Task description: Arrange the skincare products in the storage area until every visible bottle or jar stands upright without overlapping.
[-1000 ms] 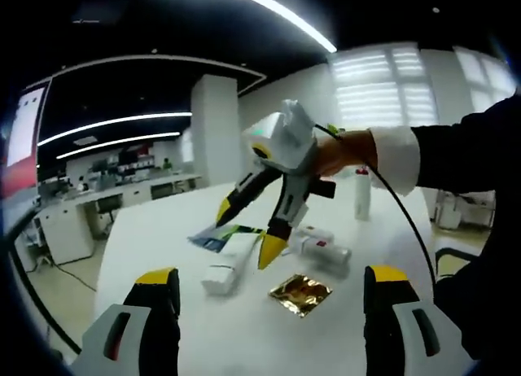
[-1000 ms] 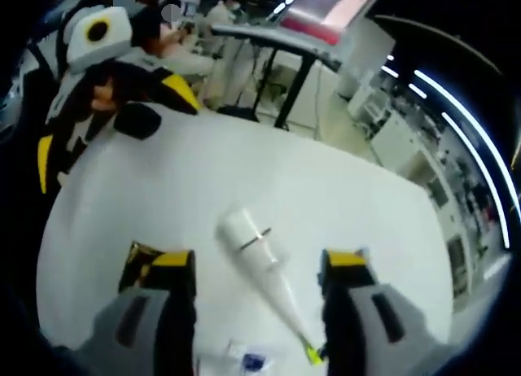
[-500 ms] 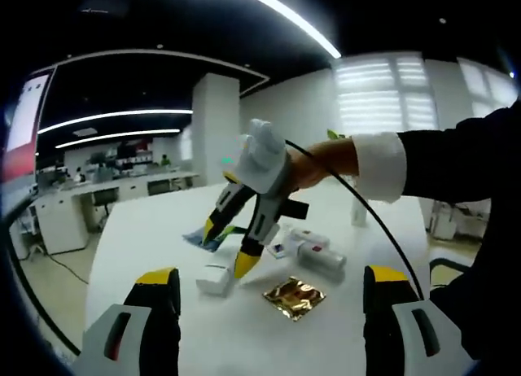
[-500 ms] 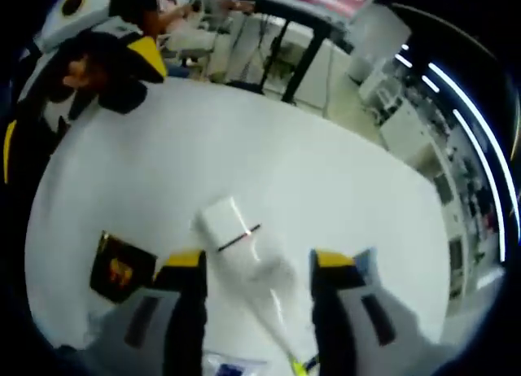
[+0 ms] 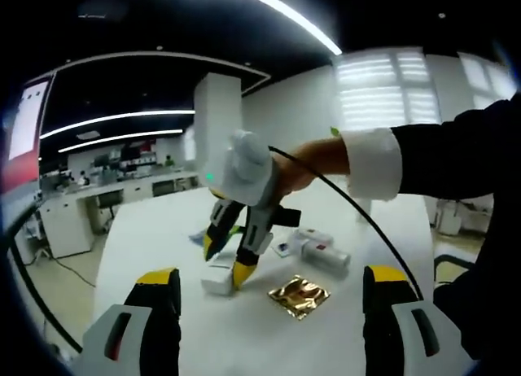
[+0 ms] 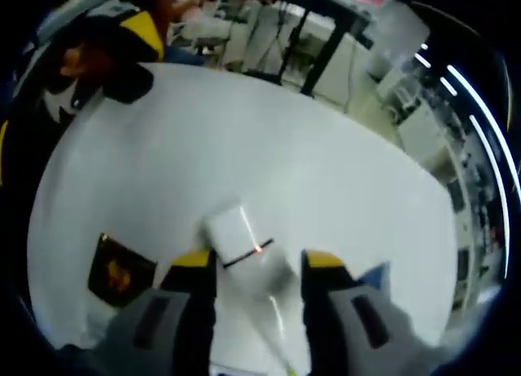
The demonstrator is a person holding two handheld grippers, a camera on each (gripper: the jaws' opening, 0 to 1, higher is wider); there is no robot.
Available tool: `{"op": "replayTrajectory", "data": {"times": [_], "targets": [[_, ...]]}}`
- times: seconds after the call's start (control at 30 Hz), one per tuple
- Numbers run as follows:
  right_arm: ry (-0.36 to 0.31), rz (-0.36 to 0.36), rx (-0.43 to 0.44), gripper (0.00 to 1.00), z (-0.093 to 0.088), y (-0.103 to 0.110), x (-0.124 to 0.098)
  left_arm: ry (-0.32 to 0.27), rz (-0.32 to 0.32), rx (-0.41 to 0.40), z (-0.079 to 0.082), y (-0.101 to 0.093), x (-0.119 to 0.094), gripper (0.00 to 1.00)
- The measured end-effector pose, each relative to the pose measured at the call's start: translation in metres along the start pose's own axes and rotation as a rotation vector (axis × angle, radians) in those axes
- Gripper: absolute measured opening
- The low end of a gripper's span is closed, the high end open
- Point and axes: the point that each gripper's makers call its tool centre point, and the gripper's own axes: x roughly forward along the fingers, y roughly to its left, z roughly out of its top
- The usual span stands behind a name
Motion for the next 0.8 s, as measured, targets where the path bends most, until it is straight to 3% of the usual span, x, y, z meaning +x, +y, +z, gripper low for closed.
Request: {"op": "replayTrajectory", "data": {"times": [0.27, 0.47, 0.8], "targets": [[0.012, 0.031, 0.004, 0.35, 0.001, 0.001, 0.002, 0.011, 0.012, -0.003, -0.003, 0.004, -0.001, 0.94], [0.027, 0.072, 0.012, 0.35, 0.001, -0.014, 0.008, 0.032, 0.013, 0.003, -0.009, 0.004, 0.000, 0.94], [0.087, 0.146, 0.020, 0.35, 0.001, -0.005, 0.011, 0.045, 0.020, 0.001, -0.010, 0.005, 0.000, 0.93]]}}
